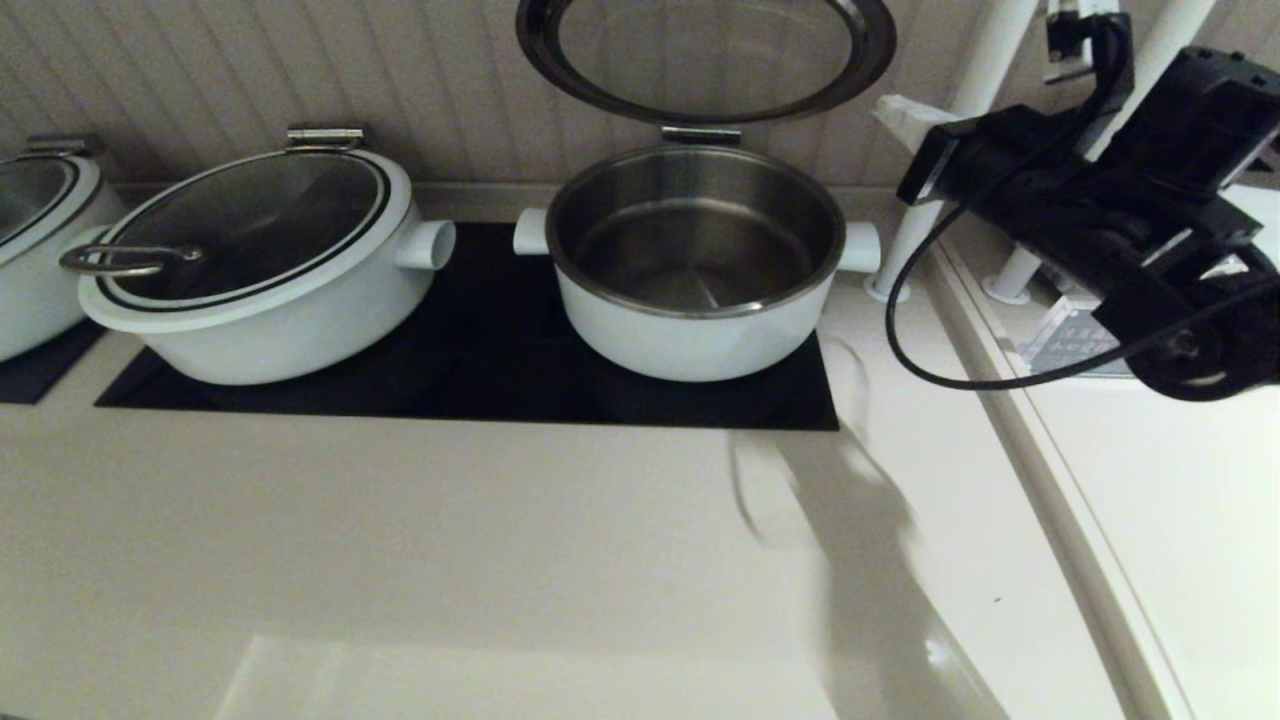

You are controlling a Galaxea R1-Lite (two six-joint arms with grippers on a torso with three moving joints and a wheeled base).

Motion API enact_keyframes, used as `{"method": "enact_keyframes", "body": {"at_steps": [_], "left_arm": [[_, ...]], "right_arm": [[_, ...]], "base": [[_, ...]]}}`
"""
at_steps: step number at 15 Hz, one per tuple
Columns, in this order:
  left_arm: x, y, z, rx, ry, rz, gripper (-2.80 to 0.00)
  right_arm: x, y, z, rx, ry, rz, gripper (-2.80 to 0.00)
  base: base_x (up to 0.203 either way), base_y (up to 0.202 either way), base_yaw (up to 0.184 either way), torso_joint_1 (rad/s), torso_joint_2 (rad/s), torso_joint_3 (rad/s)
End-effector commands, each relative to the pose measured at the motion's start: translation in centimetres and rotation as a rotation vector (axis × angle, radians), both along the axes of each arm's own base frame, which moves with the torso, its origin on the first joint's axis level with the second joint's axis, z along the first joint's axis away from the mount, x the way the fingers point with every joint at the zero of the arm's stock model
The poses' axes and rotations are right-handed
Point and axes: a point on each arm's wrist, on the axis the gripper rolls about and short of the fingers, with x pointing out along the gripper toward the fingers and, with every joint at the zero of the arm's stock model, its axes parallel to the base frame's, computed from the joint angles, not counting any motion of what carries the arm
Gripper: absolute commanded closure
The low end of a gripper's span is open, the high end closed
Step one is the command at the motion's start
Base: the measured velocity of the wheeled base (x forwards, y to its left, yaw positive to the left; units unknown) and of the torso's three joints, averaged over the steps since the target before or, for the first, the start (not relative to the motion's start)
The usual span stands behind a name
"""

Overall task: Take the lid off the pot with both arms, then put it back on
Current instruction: Close the pot lid

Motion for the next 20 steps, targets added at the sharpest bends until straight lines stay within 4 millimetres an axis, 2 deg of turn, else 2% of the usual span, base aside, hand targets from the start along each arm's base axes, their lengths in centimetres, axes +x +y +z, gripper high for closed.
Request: {"method": "enact_keyframes", "body": {"at_steps": [1,6,12,16,20], "left_arm": [[0.0,0.0,0.0,-0.001,-0.001,0.000,0.00],[0.0,0.0,0.0,-0.001,-0.001,0.000,0.00],[0.0,0.0,0.0,-0.001,-0.001,0.000,0.00],[0.0,0.0,0.0,-0.001,-0.001,0.000,0.00],[0.0,0.0,0.0,-0.001,-0.001,0.000,0.00]], "right_arm": [[-1.9,-0.6,0.4,0.000,-0.003,0.003,0.00],[-5.8,-1.7,0.8,-0.005,0.006,0.008,0.00],[-9.7,-2.9,4.3,0.022,-0.083,0.013,0.00],[-10.1,-2.9,6.9,0.046,-0.174,0.017,0.00],[-8.3,-2.4,9.2,0.058,-0.254,0.035,0.00]], "base": [[0.000,0.000,0.000,0.000,0.00,0.000],[0.000,0.000,0.000,0.000,0.00,0.000],[0.000,0.000,0.000,0.000,0.00,0.000],[0.000,0.000,0.000,0.000,0.00,0.000],[0.000,0.000,0.000,0.000,0.00,0.000]]}}
